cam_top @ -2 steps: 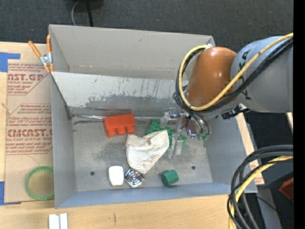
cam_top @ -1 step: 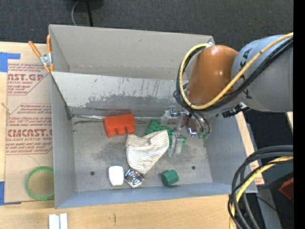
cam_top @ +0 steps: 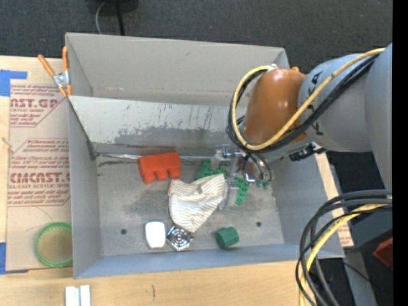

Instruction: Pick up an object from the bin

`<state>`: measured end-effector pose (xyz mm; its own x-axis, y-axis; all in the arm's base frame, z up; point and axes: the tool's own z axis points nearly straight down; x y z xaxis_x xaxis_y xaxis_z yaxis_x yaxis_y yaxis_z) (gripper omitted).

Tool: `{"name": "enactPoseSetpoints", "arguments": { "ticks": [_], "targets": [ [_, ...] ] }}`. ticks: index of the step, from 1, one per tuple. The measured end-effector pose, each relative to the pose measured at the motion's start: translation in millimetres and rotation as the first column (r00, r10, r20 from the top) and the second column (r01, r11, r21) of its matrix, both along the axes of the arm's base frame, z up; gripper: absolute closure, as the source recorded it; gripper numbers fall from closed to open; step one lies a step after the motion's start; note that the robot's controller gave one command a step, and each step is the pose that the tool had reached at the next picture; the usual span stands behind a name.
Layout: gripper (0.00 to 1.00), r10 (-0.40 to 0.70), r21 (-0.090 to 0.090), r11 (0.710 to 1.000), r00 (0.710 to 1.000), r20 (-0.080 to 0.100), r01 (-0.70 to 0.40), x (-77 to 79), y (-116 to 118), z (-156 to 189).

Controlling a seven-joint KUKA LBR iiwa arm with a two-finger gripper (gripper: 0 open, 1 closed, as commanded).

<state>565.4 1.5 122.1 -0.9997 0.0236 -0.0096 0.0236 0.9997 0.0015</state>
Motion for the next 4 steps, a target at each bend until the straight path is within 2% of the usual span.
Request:
{"name": "enactPoseSetpoints", "arguments": {
  "ticks": [1,2,3,4],
  "targets": [
    [0.0,-0.002,-0.001,1.0,1.0,-0.009,0.002,-0.9,9.2,-41.7],
    [1.0,-0.031,0.002,1.0,1.0,0.006,0.031,-5.1,17.8,-50.4],
    [1.0,-0.03,0.001,1.0,1.0,0.006,0.03,-5.0,17.8,-50.5],
    [1.0,-0.064,0.003,0.998,0.998,0.009,0.064,1.5,31.0,53.5]
  ]
}}
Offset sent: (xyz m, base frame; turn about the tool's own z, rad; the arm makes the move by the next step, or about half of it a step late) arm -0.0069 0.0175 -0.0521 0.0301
